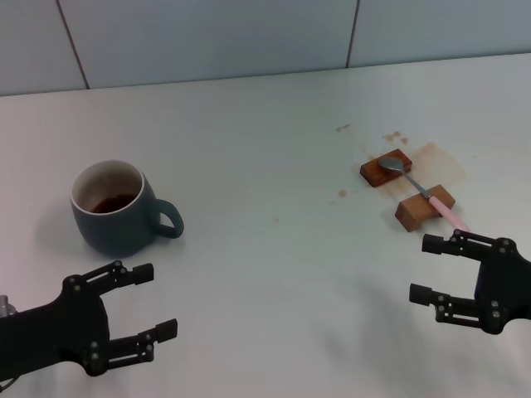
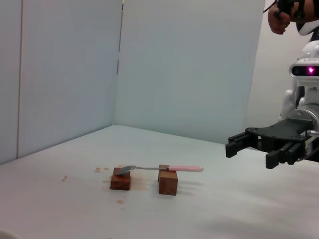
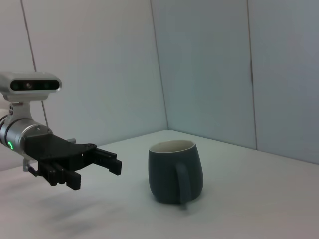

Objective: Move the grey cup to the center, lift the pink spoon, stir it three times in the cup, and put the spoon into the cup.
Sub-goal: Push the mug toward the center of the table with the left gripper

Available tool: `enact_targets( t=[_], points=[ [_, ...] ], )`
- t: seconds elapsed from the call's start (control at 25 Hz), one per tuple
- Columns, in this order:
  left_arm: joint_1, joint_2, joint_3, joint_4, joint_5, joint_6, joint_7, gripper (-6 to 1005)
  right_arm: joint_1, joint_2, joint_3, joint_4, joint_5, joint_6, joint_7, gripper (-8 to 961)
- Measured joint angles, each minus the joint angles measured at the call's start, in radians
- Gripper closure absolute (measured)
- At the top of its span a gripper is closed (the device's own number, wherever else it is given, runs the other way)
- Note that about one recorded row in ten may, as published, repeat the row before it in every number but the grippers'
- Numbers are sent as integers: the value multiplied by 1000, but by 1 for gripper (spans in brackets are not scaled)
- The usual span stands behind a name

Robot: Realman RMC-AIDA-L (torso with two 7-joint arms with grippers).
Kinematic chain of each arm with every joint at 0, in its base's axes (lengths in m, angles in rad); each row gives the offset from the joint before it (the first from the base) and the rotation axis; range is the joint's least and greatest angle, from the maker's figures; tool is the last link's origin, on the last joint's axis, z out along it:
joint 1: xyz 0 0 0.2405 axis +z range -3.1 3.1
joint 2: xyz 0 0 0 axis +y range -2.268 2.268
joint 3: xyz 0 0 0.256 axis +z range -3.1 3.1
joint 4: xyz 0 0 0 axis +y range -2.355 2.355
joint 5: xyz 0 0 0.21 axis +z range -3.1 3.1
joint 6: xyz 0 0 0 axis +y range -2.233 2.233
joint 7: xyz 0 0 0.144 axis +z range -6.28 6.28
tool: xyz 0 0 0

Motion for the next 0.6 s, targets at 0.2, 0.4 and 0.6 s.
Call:
enact_targets(
  t=[0.2,0.4,0.6],
  points=[
    [2,-4,-22,0,-6,-4,0,215,1,0,0,-1,0,0,0,211],
    [8,-12,-56,5,-3,-4,11,227,2,0,0,-1,0,0,0,211],
    [10,-13,-57,8,-5,-3,16,302,2,1,0,-1,0,0,0,211]
  ],
)
